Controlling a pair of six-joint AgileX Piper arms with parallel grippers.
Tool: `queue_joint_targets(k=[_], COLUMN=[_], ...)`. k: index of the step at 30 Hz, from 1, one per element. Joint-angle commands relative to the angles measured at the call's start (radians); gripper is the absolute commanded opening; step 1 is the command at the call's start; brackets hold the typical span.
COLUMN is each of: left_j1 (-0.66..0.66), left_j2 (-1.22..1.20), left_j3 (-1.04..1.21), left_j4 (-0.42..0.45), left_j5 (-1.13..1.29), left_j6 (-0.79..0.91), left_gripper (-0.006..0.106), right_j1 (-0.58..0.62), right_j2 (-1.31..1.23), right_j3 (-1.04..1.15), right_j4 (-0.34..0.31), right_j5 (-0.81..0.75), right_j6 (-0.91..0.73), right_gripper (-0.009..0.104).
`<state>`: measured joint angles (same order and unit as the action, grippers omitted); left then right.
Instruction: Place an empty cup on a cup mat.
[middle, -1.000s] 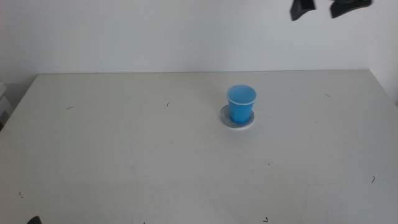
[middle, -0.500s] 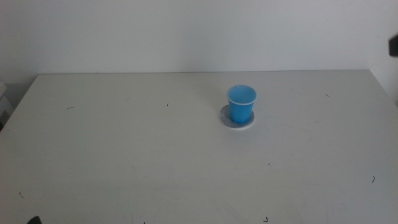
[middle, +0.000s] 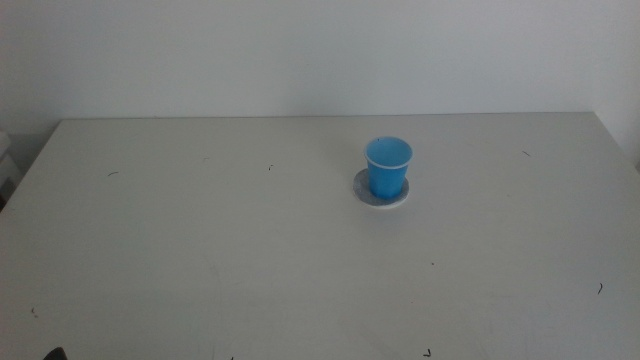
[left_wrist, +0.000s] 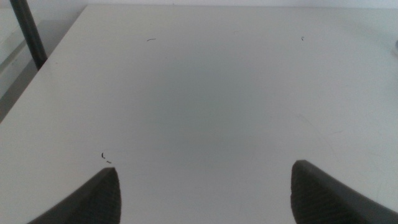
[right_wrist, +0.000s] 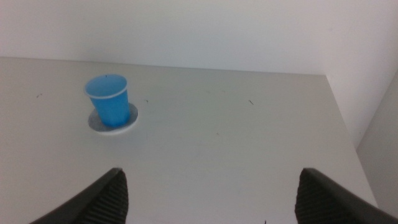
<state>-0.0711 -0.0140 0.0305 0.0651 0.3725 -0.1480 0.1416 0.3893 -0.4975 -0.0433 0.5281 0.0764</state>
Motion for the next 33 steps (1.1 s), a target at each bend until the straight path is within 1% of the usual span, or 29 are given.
queue_joint_targets(k=[1,6,9,12,17,30,33], left_j1=[0.001,0.001,0.001,0.001,0.001,0.001,0.001], left_j2=[-0.003,-0.003,-0.003,-0.003,-0.003,-0.003,-0.003], left_j3=[-0.006,-0.006,-0.006,-0.006,-0.006,-0.006,-0.006], left_j4=[0.000,0.000,0.000,0.000,0.000,0.000,0.000], left_j5=[-0.067,-0.067,-0.067,-0.067,-0.067,-0.067,-0.067], left_j6=[-0.011,-0.011,-0.011,-0.011,-0.011,-0.011,-0.011], left_gripper=[0.105,0.105,0.105,0.105,0.105,0.105,0.105], right_j1=[-0.007,-0.007,-0.007,-0.007,-0.007,-0.007,-0.007], right_j2=[-0.082,-0.298,-0.382,-0.428,-0.426,-0.426,-0.426], right_j3=[0.062,0.203,0.247,0.292,0.360,0.514,0.520], right_j4=[-0.014,-0.024,-0.058,-0.060,-0.048,-0.049,-0.049], right_j5=[-0.102,-0.225,-0.202,-0.192,-0.209,-0.219,-0.218], right_j6=[-0.002,0.017,0.014,0.014,0.014,0.014,0.014], right_gripper=[0.077,0.086,0.091,0.092,0.091,0.091,0.091])
